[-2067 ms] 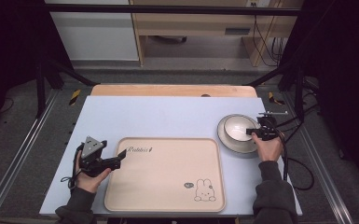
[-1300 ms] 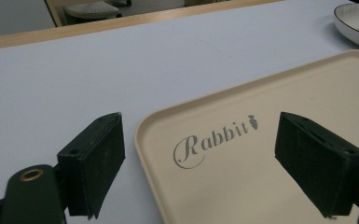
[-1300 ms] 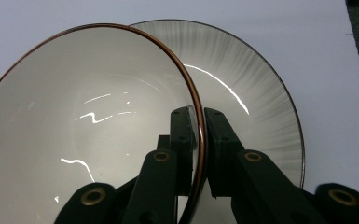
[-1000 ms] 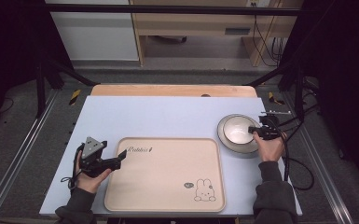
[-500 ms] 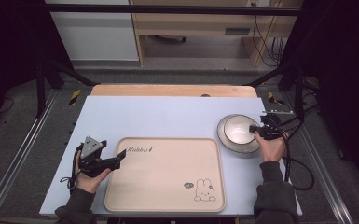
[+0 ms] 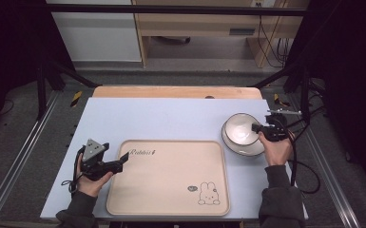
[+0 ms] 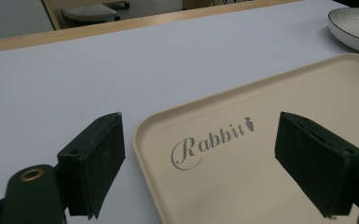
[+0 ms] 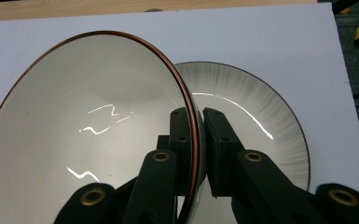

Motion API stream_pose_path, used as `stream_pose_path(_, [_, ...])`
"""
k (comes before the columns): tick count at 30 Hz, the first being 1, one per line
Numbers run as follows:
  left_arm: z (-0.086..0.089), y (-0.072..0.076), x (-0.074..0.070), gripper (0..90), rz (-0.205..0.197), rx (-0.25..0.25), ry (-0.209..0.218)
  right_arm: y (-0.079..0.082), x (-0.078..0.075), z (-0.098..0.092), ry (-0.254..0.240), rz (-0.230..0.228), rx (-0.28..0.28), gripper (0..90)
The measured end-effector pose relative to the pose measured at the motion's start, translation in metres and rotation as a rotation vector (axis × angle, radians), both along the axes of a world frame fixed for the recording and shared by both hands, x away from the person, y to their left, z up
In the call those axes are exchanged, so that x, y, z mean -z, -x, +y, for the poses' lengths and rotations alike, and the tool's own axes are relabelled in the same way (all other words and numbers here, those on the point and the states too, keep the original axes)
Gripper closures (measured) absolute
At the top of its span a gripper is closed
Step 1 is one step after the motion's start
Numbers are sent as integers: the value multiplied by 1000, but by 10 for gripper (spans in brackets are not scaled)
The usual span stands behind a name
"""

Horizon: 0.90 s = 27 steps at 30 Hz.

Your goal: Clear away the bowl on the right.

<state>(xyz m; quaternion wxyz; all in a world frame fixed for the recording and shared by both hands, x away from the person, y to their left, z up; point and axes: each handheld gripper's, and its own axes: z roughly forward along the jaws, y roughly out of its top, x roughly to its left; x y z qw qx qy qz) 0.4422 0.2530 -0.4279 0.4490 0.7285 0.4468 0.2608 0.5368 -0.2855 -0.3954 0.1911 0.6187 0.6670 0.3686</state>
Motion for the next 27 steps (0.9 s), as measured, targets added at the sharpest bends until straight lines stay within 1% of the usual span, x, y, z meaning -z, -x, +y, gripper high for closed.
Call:
stream_pose_path(5, [0,0,0,155,0,3,-1,4,-7,5,-16,-19,-28,829])
stream_pose_path(7, [0,0,0,155,0,5,0,5,-10,8,-11,-31,-43,829])
stream_pose_path(8, [0,0,0,155,0,5,0,6,-11,10,-19,-31,-49,829])
stream_pose_path(10, [0,1,0,155,0,5,1,7,-13,13,-20,-38,-67,829])
stream_pose_path(11, [0,1,-1,155,-1,5,1,8,-15,15,-29,-35,-71,829])
stream_pose_path(16, [1,1,-1,155,-1,9,1,10,-18,25,-28,-47,-107,829])
stream_pose_path(19, [1,1,-1,154,-1,10,2,11,-20,30,-36,-48,-121,829])
stream_pose_path(24, [1,2,-2,150,-3,12,3,11,-19,38,-21,-41,-149,829])
stream_pose_path(27, [1,2,-2,149,-2,13,3,11,-19,44,-23,-35,-163,829])
